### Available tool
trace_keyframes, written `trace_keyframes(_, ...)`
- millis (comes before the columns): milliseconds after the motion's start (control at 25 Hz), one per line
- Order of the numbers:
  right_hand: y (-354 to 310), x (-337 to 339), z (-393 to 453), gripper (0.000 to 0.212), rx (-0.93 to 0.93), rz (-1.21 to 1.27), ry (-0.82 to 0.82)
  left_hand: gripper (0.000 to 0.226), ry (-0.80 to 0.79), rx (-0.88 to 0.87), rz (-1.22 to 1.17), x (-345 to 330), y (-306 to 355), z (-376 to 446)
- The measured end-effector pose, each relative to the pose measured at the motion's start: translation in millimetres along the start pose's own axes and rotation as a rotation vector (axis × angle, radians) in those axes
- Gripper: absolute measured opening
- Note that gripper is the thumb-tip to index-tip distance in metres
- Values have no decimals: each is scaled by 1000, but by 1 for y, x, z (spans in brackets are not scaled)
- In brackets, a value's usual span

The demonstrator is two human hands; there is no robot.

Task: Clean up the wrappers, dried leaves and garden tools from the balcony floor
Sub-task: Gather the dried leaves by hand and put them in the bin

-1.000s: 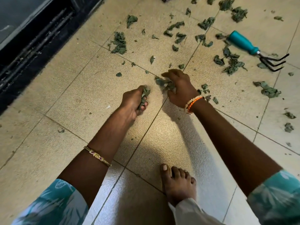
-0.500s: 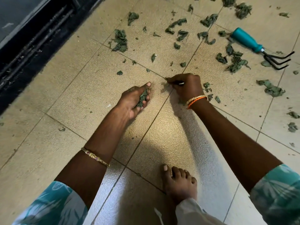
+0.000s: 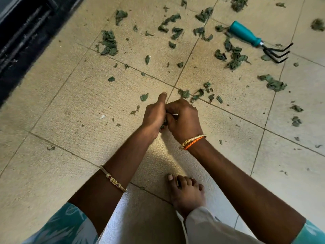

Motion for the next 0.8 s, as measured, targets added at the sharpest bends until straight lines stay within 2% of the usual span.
trace_keyframes(160, 0, 19, -7, 31, -50, 75, -40, 48, 49, -5, -7, -10, 2, -1)
trace_keyframes(320, 33, 41, 22, 21, -226, 145, 89, 41, -33, 38, -102, -6, 5, 5)
trace_keyframes(360, 45, 43, 30, 32, -208, 72, 55, 37, -51, 45, -107, -4, 6, 6)
trace_keyframes(440, 68, 35, 41, 64, -102, -154, -121, 31, -88, 38, -81, 1, 5, 7)
trace_keyframes(520, 81, 18, 46, 76, -32, -346, -246, 27, -119, 11, -75, 4, 6, 9)
trace_keyframes(600, 87, 1, 42, 60, 104, -378, -202, 26, -139, -24, -75, 6, 7, 10)
trace_keyframes(680, 92, -13, 29, 38, 273, -341, -42, 27, -147, -48, -56, 9, 7, 10)
trace_keyframes(800, 94, -14, 9, 22, 365, -320, 69, 36, -114, -48, -62, 7, 7, 7)
Point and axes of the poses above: each hand's wrist, its own z-axis towards the middle knuckle, its own x-axis out of the back of the hand, y = z × x, the point moved 1 cm from there along z, towards the middle knuckle, and after that the axes turned 4 degrees about -x, right-handed, at the moved point
